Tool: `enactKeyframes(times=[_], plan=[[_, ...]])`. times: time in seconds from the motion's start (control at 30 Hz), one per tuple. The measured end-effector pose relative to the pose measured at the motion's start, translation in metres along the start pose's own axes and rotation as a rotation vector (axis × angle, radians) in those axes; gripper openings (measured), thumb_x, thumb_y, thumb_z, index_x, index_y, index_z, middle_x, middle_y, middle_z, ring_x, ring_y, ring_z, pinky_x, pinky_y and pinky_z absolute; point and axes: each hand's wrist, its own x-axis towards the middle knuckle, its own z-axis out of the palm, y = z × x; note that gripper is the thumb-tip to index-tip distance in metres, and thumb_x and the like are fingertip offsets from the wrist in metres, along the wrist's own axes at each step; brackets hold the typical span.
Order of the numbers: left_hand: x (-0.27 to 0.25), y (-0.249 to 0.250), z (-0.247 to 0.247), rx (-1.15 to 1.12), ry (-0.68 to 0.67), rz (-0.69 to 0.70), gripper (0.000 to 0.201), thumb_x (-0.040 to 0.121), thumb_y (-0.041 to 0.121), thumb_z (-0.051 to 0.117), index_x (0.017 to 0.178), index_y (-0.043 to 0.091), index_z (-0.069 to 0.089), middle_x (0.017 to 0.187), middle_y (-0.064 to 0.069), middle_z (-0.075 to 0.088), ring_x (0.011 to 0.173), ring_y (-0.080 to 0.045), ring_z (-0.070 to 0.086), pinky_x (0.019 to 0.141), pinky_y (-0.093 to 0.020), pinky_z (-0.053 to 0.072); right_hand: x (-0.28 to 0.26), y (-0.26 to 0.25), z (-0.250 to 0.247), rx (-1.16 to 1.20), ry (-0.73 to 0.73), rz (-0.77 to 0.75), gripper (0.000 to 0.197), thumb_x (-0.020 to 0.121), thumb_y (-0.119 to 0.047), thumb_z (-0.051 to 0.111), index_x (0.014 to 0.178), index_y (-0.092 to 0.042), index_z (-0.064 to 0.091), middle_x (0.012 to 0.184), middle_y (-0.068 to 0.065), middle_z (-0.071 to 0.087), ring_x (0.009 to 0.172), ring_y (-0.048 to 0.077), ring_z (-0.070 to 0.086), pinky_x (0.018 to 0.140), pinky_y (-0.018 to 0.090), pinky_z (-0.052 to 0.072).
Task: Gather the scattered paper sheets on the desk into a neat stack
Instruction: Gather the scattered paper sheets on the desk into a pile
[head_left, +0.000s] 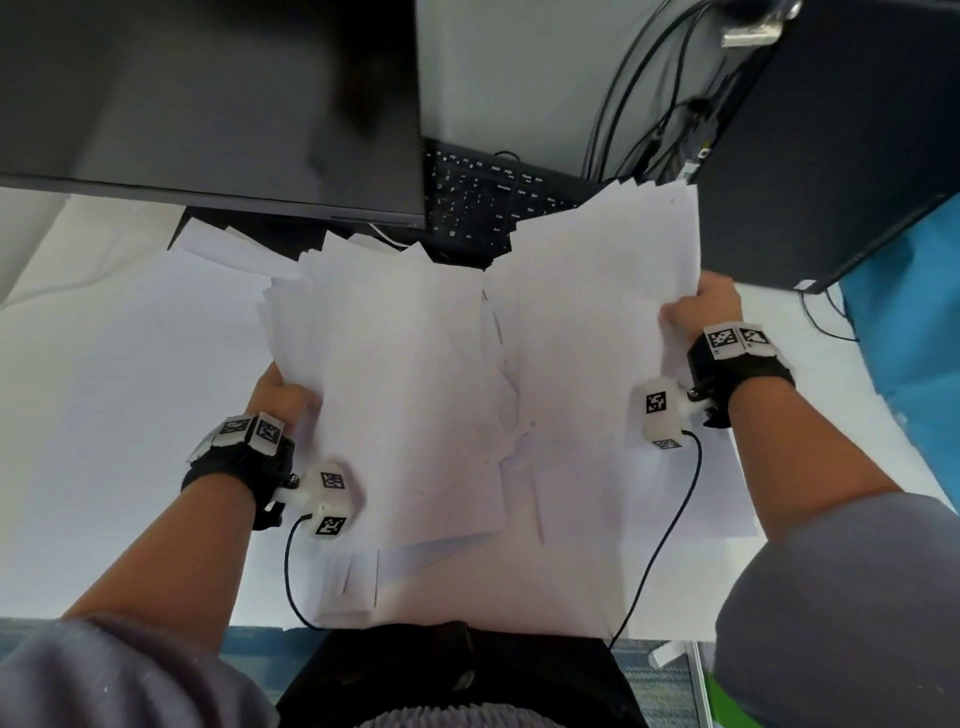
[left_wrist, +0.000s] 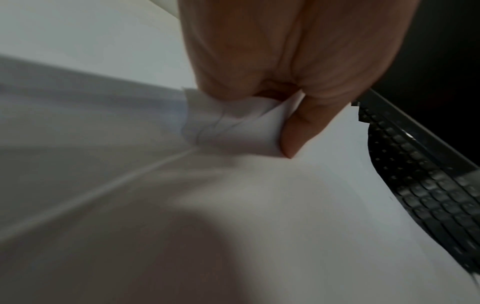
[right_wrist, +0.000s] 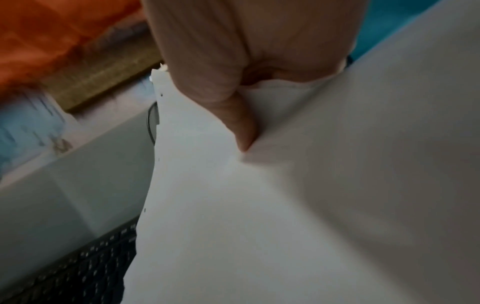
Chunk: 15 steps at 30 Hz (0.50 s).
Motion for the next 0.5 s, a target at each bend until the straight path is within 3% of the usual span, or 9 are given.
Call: enactKeyframes(times=[0.1,0.2,0.27,0.33,0.5], plan=[[-0.009,0.005,0.014,-0.004,-0.025,0.02,0.058,0.074,-0.019,0.049,0.128,0.004,0.051,0.118,-0.017,0.06,0.11,-0.034,0.055,0.087,-0.038,0.041,0.0,-0.002,-0.028,-0.006,0.085,-0.063,0.028,0.078,0.006,0.05,0.097,-0.007,0.065,0.089,0.011,0.062,0.084,0.025,0.06,0.073,0.026,0.045],[-0.023,0.012,0.03,0.019,-0.041,0.051,0.06,0.075,-0.019,0.048,0.13,0.006,0.05,0.118,-0.014,0.06,0.11,-0.034,0.054,0.087,-0.037,0.041,0.001,-0.002,-0.053,0.008,0.158,-0.077,0.031,0.078,0.005,0.052,0.105,-0.003,0.065,0.104,0.018,0.067,0.097,0.032,0.064,0.077,0.028,0.047],[-0.032,0.015,0.041,0.013,-0.041,0.062,0.062,0.076,-0.02,0.047,0.132,0.006,0.049,0.113,-0.01,0.058,0.108,-0.032,0.054,0.087,-0.037,0.041,-0.001,-0.002,-0.069,0.026,0.193,-0.079,0.031,0.079,0.003,0.052,0.106,-0.004,0.065,0.108,0.017,0.067,0.096,0.029,0.063,0.078,0.028,0.047],[-0.038,0.016,0.051,-0.002,-0.055,0.079,0.064,0.075,-0.021,0.046,0.133,0.006,0.048,0.112,-0.009,0.058,0.106,-0.029,0.054,0.087,-0.037,0.042,-0.003,-0.002,-0.082,0.06,0.214,-0.081,0.031,0.077,0.003,0.052,0.104,-0.006,0.065,0.105,0.015,0.067,0.092,0.025,0.063,0.076,0.027,0.046],[-0.055,0.02,0.078,0.069,-0.118,0.123,0.066,0.076,-0.02,0.044,0.137,0.006,0.045,0.127,-0.015,0.057,0.118,-0.035,0.052,0.093,-0.039,0.042,-0.008,-0.003,-0.109,0.091,0.245,-0.122,0.03,0.078,0.003,0.053,0.103,-0.005,0.066,0.099,0.011,0.066,0.09,0.025,0.062,0.076,0.025,0.046]])
